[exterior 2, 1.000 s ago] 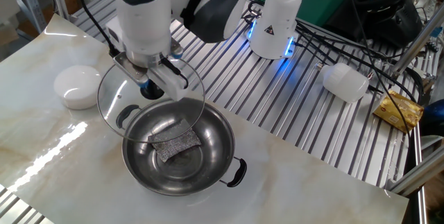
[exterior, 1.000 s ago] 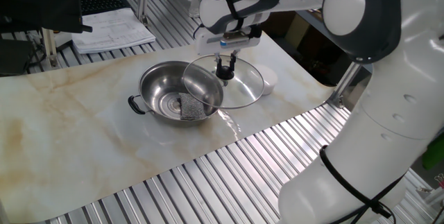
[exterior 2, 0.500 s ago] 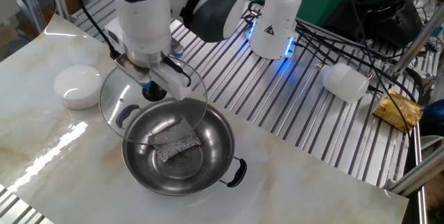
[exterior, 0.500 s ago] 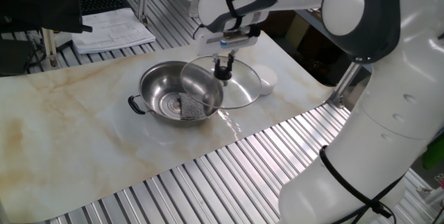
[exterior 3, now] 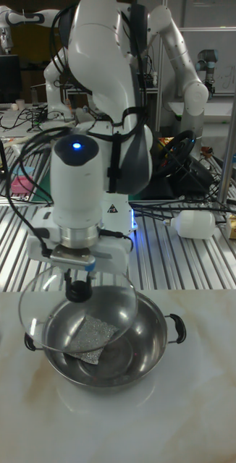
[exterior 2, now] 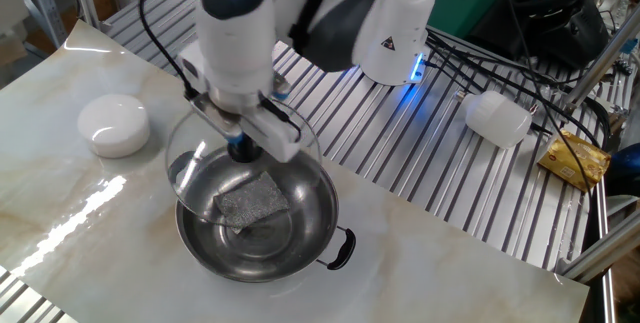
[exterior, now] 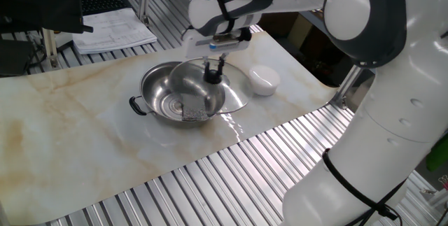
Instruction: Cover the pot with the lid
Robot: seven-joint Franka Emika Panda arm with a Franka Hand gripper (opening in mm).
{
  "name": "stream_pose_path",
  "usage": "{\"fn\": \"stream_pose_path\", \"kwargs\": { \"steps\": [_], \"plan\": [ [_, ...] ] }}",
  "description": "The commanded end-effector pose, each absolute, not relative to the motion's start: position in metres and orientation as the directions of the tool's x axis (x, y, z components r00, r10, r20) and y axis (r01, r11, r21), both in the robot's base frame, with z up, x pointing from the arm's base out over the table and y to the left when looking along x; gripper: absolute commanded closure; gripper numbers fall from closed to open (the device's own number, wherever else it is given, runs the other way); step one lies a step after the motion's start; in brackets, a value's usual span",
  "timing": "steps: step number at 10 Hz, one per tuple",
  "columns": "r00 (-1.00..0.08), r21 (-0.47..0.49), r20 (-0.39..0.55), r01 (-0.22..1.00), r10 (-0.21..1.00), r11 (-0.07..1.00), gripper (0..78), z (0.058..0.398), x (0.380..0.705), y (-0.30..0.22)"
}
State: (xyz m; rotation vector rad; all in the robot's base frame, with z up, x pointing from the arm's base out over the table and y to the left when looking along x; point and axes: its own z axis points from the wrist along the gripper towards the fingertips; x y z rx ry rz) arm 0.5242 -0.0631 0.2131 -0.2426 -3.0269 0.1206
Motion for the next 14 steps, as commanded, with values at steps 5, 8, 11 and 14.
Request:
{"fn": "stream_pose_path", "kwargs": {
  "steps": [5, 8, 11, 14],
  "plan": [
    [-0.98, -0.034, 0.054, 0.188, 0.19, 0.982, 76.4, 0.207, 0.554, -0.02],
    [-0.979, -0.034, 0.053, 0.194, 0.196, 0.98, 76.4, 0.203, 0.56, -0.017],
    [-0.978, -0.042, 0.046, 0.204, 0.206, 0.978, 76.4, 0.199, 0.561, -0.015],
    [-0.976, -0.058, 0.041, 0.211, 0.213, 0.976, 76.4, 0.196, 0.562, -0.014]
  ]
}}
